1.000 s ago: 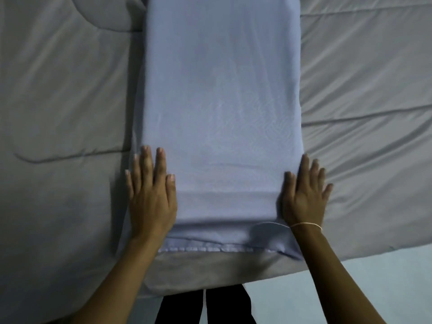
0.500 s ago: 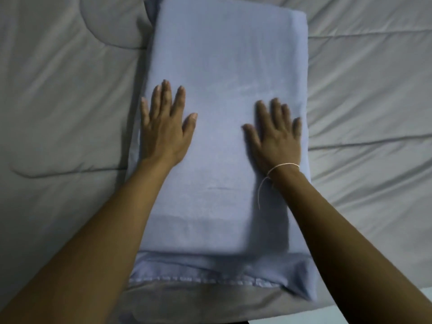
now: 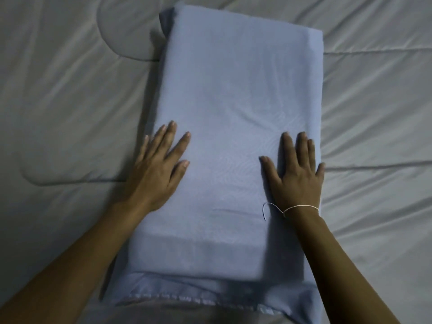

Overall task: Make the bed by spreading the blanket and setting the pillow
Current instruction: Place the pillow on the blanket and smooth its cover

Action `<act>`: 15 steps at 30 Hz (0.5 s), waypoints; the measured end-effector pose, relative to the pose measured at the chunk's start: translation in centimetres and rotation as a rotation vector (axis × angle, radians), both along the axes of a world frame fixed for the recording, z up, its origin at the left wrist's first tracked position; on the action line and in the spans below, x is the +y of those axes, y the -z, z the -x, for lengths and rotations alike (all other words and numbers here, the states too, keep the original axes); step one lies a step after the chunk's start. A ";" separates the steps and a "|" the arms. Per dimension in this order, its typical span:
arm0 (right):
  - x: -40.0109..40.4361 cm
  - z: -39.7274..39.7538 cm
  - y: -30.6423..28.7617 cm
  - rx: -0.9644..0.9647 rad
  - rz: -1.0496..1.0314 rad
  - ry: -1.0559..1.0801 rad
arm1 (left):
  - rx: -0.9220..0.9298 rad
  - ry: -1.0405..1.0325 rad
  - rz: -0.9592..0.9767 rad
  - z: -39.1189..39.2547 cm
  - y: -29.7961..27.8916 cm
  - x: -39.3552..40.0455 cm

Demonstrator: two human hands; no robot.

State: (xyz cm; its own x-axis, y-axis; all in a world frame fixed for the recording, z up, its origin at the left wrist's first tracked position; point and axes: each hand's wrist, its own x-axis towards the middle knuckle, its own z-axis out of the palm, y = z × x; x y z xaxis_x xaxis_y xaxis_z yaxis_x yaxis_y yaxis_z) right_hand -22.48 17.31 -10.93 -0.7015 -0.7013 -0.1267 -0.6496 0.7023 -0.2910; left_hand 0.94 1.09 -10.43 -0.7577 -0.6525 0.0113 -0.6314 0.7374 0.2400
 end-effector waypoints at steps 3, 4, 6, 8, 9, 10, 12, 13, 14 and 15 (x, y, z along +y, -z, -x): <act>-0.3 -0.2 0.1 -0.015 0.033 0.040 | 0.134 -0.242 -0.162 -0.4 0.1 -0.6; -0.3 -0.3 0.2 -0.007 0.041 0.051 | 0.153 -0.298 -0.237 -0.4 0.1 -0.6; -0.2 -0.2 0.4 0.017 0.046 0.056 | 0.135 -0.325 -0.303 -0.2 -0.2 -0.7; -0.1 0.0 0.7 0.026 0.033 0.052 | 0.032 -0.281 -0.174 -0.1 -0.7 -0.9; -0.1 0.1 0.9 0.034 0.030 0.053 | -0.022 -0.233 -0.086 0.2 -0.8 -0.9; -0.1 0.1 0.9 0.042 0.030 0.055 | -0.063 -0.173 -0.019 0.5 -1.0 -0.7; 0.0 0.0 1.1 0.048 0.026 0.053 | -0.119 -0.025 0.065 1.1 -0.9 -0.1; -0.1 0.0 1.2 0.046 0.021 0.051 | -0.135 0.036 0.087 1.2 -0.6 0.3; -0.1 0.0 1.2 0.045 0.017 0.051 | -0.136 0.075 0.092 1.3 -0.4 0.4; -0.2 0.0 1.2 0.047 0.013 0.049 | -0.112 0.090 0.090 1.1 -0.4 0.3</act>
State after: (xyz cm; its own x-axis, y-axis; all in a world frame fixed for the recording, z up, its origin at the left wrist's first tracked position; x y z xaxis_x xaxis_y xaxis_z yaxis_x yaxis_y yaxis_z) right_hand -22.52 17.15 -12.12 -0.7401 -0.6673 -0.0836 -0.6277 0.7301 -0.2701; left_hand -0.21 1.38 -10.05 -0.8130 -0.5818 -0.0214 -0.5807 0.8077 0.1018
